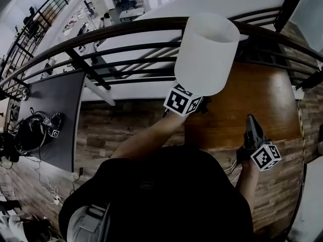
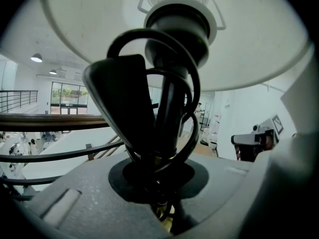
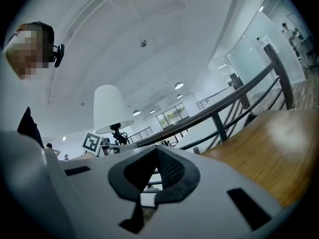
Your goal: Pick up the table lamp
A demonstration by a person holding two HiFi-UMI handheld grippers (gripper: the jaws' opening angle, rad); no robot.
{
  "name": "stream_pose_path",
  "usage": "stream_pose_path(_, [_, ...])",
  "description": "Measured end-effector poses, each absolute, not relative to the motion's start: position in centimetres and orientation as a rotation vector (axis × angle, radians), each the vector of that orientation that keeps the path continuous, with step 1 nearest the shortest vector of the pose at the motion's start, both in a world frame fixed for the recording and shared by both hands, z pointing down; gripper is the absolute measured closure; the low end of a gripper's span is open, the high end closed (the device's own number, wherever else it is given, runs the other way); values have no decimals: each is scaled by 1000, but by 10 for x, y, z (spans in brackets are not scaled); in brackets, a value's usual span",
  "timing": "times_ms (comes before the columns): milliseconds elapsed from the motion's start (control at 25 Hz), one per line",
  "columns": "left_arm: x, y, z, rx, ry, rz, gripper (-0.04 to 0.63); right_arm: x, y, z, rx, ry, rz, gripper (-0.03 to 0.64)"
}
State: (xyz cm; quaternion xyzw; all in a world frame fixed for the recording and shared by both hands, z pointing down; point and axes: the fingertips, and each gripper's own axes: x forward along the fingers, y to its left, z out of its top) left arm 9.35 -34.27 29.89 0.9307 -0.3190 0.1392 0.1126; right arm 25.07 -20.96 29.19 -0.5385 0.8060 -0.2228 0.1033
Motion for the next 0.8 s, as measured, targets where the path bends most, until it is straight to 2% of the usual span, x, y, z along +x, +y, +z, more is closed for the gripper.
stream_pose_path(800, [97, -341, 296, 2733, -933, 411, 528, 234, -236, 286, -1544, 2466, -684, 604])
